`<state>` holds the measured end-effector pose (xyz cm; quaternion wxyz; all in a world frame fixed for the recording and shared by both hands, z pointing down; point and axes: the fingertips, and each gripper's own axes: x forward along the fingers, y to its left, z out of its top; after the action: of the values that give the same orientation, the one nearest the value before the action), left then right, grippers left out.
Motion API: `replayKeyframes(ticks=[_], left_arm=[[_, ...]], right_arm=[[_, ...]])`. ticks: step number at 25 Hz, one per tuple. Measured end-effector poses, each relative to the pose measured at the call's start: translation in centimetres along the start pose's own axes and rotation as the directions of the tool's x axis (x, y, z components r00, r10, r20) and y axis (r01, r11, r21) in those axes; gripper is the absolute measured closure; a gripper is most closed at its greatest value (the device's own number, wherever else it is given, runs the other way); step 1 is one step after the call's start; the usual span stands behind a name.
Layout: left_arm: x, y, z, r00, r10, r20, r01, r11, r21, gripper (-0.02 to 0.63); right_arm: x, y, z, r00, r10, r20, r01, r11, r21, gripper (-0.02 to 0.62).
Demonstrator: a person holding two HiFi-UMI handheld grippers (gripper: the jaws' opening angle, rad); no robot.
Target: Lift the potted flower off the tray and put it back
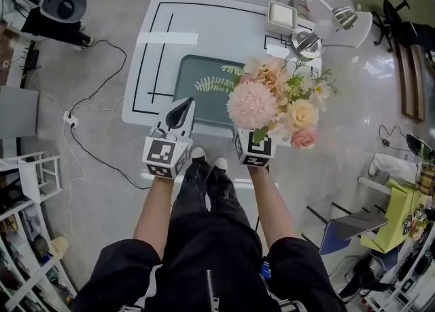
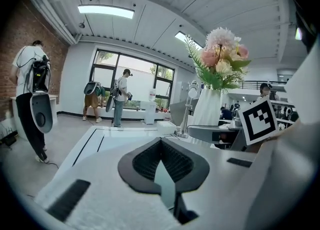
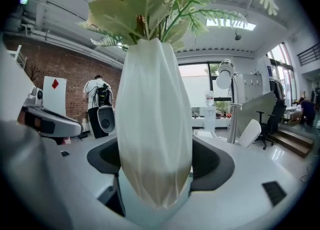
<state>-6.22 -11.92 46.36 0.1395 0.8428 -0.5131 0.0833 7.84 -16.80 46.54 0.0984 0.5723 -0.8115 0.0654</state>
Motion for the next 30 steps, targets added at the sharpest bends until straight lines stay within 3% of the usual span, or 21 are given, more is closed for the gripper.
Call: replayKeyframes(ticks=[17, 30], left_arm=[[-2.6, 5.3, -4.0, 0.994, 0.081, -0.076, -0.083, 0.996, -0.021, 0.601], [-3.1, 5.5, -5.9, 0.991, 0.083, -0.109, -0.087, 0.996, -0.033, 0.601]], right_arm=[[8.3, 4.3, -5.9, 0.995, 0.095, -0.034, -0.095, 0.995, -0.01, 0.215], [9.3, 4.8, -7.9, 0.994, 0.106, -0.023, -0.106, 0.994, -0.006, 0.215]])
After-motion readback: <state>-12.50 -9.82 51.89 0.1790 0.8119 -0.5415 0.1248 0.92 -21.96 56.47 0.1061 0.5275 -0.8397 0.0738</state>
